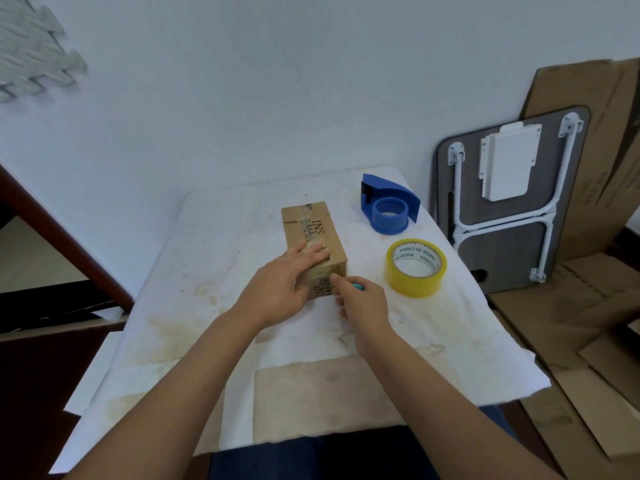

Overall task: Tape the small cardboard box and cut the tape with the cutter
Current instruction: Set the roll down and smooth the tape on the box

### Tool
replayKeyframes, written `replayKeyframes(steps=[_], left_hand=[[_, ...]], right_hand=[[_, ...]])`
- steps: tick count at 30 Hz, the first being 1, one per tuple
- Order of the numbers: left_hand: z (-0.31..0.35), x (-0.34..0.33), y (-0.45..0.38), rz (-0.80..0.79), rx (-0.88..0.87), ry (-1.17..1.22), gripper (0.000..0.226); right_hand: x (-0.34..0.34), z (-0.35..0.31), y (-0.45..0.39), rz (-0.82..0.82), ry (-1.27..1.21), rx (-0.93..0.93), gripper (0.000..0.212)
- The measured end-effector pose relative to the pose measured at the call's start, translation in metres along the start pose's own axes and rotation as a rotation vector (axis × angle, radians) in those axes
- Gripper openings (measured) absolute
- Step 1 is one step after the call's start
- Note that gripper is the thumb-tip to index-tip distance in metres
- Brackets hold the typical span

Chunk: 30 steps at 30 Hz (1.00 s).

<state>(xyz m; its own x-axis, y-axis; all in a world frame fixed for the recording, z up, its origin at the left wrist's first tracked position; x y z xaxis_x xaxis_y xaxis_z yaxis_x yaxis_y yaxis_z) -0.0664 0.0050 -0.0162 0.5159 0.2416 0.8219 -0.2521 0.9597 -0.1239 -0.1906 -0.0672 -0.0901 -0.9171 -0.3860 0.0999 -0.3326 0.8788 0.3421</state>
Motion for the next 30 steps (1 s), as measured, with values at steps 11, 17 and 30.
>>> replayKeyframes(steps=[11, 17, 30], left_hand=[[0.0, 0.0, -0.001, 0.004, 0.007, -0.015, 0.074], [0.0, 0.0, -0.001, 0.008, 0.013, -0.007, 0.077], [-0.005, -0.005, 0.0, 0.034, 0.029, -0.013, 0.06]], right_hand=[[0.006, 0.002, 0.004, 0.042, 0.05, 0.073, 0.007], [-0.002, -0.006, 0.002, 0.033, 0.202, 0.106, 0.008], [0.008, -0.013, -0.003, 0.002, 0.358, 0.227, 0.01]])
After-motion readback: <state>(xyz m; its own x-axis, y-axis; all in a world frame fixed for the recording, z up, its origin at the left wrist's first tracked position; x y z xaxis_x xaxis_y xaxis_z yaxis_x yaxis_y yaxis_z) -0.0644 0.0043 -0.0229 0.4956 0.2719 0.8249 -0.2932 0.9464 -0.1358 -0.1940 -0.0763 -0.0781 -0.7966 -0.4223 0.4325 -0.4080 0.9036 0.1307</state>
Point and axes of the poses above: each hand's wrist, its own y-axis away from the middle knuckle, its own x-axis out of the back of the hand, z = x × y, the point moved 7 cm from there along -y, towards the middle knuckle, and after that the axes turned 8 degrees about y, right-handed, at the moved point
